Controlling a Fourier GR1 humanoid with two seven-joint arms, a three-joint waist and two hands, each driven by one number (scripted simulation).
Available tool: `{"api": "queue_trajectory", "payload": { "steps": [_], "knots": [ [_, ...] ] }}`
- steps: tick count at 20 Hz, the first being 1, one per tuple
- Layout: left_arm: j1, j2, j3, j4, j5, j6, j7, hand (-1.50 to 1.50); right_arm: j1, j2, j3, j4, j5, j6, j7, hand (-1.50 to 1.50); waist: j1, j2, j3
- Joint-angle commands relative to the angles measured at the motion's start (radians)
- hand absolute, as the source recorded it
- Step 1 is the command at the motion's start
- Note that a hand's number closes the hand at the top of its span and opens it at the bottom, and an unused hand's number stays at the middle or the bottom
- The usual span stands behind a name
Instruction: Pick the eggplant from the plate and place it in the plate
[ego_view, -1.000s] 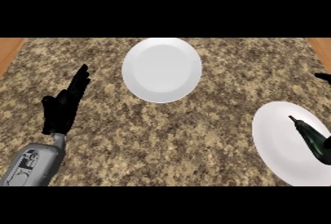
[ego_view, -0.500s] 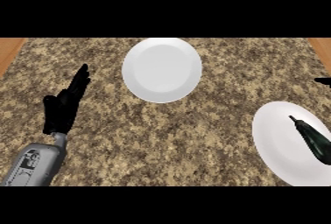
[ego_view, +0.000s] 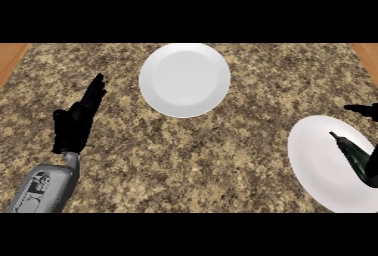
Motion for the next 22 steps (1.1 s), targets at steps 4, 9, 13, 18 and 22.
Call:
{"api": "queue_trajectory", "payload": {
  "steps": [4, 9, 13, 18, 22],
  "knots": [
    [0.010, -0.026, 0.035, 0.021, -0.046, -0.019, -0.015, 0.00, 0.042, 0.073, -0.040, 0.039, 0.119, 0.020, -0.039, -1.50, -0.004, -0.001, 0.000],
    [-0.048, -0.032, 0.059, 0.032, -0.050, -0.035, 0.023, 0.00, 0.062, 0.111, -0.011, 0.153, 0.231, -0.019, -0.143, -1.50, -0.004, 0.000, 0.000],
    [0.044, -0.041, 0.078, -0.021, -0.043, -0.075, -0.020, 0.00, 0.040, 0.144, -0.048, 0.222, 0.305, -0.045, -0.210, -1.50, -0.001, 0.000, 0.000],
    [0.016, -0.076, 0.079, -0.006, -0.076, -0.068, 0.012, 0.00, 0.098, 0.130, -0.094, 0.156, 0.331, -0.035, -0.268, 1.50, -0.007, -0.001, 0.000],
    [0.043, -0.043, 0.115, -0.003, -0.069, -0.108, -0.030, 0.00, -0.017, 0.146, -0.106, 0.293, 0.416, -0.098, -0.317, 1.50, 0.001, 0.000, 0.000]
  ]
}}
